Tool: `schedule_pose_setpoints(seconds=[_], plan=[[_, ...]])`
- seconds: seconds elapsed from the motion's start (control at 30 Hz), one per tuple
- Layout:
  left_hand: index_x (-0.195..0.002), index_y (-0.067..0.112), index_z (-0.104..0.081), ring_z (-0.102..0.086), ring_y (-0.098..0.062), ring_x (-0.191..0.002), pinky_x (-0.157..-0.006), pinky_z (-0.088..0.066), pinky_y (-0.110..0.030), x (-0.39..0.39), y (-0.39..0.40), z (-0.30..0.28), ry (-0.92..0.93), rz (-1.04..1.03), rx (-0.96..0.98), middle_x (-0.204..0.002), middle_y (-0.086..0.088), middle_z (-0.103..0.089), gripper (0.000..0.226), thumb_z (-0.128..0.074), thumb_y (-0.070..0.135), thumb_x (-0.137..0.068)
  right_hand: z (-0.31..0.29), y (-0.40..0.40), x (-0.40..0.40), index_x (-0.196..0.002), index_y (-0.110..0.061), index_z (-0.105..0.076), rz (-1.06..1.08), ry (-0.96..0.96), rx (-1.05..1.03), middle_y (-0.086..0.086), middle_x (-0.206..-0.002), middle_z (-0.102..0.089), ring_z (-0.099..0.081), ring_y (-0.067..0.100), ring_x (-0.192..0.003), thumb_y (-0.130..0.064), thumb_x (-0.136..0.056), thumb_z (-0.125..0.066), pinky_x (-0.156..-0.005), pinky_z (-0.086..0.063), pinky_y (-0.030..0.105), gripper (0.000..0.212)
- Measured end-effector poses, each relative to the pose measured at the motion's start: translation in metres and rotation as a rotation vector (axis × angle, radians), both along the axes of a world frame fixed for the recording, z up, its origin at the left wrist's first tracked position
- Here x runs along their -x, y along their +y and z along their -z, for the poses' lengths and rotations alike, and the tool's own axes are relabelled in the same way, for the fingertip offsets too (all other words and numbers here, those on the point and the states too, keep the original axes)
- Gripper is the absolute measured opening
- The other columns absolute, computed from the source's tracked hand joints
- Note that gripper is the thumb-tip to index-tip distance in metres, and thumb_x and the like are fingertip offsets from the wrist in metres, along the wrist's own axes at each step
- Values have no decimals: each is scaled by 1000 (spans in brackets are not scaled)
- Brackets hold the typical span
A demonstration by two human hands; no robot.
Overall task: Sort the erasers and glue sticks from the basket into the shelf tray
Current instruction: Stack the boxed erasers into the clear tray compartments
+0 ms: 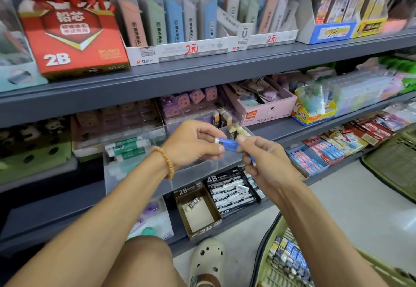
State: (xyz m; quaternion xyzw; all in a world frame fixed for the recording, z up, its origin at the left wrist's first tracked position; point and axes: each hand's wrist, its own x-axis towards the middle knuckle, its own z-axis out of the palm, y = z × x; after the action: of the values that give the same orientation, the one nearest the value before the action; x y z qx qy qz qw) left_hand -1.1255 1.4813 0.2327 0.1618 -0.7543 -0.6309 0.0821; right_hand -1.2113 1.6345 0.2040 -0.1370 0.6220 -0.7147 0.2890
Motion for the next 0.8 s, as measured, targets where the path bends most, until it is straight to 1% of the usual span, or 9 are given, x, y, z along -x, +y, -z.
schedule_pose_setpoints(seconds=[0.1,0.17,0.23,0.3,0.4,0.5,0.57,0.7,0.8], plan=[[-83,11,-66,-60,-16,-56,-64,-56,-32,-4,-28,2,-55,-164,244,-60,1,-63,20,-75,-5,-76,4,1,6,-96,2,-68,112,-116,-57,6,-70,-59,-39,11,-52,-9,-92,-44,-46,-25,24,27],[-76,19,-61,-54,-14,-57,-62,-50,-26,-6,-47,3,-127,-228,522,-65,-1,-63,25,-80,5,-72,10,4,9,-104,4,-68,130,-163,-69,9,-74,-58,-40,13,-56,-1,-88,-37,-50,-28,25,36],[-70,19,-60,-53,-13,-59,-57,-44,-23,-7,-58,5,-182,-227,659,-68,-3,-63,27,-83,8,-69,14,7,9,-111,2,-68,123,-158,-97,10,-82,-60,-45,13,-63,6,-90,-41,-54,-33,24,35],[-71,17,-63,-58,-17,-64,-62,-48,-25,-6,-61,9,-211,-166,724,-71,-4,-65,23,-84,8,-69,19,10,9,-115,-2,-68,103,-101,-92,12,-92,-64,-55,16,-73,7,-93,-53,-64,-47,25,29],[-74,21,-66,-62,-15,-72,-71,-51,-23,1,-57,18,-219,-112,878,-72,5,-63,19,-82,12,-70,28,17,12,-115,-7,-69,157,-61,-44,17,-98,-65,-68,23,-83,6,-86,-69,-89,-57,41,32],[-78,22,-68,-60,-12,-76,-78,-50,-24,9,-50,26,-197,-130,952,-72,12,-57,13,-78,14,-73,27,24,12,-117,-3,-67,154,-78,0,18,-103,-67,-75,20,-83,4,-86,-70,-74,-59,28,32],[-84,21,-70,-59,-14,-81,-81,-50,-25,13,-47,32,-189,-152,991,-77,9,-58,13,-75,14,-75,24,26,11,-110,-3,-71,143,-63,-26,12,-92,-69,-72,11,-72,1,-85,-72,-63,-55,21,25],[-92,21,-70,-60,-16,-87,-85,-52,-30,15,-42,42,-169,-201,995,-92,4,-65,18,-74,11,-78,24,28,11,-96,-7,-76,140,-29,-103,8,-81,-70,-55,11,-63,-6,-81,-78,-56,-43,24,15],[-92,24,-69,-62,-19,-93,-86,-53,-36,14,-42,46,-184,-196,1019,-100,2,-67,19,-71,9,-80,26,28,11,-92,-3,-74,155,-90,-26,8,-73,-67,-56,11,-58,0,-81,-76,-53,-48,20,12]])
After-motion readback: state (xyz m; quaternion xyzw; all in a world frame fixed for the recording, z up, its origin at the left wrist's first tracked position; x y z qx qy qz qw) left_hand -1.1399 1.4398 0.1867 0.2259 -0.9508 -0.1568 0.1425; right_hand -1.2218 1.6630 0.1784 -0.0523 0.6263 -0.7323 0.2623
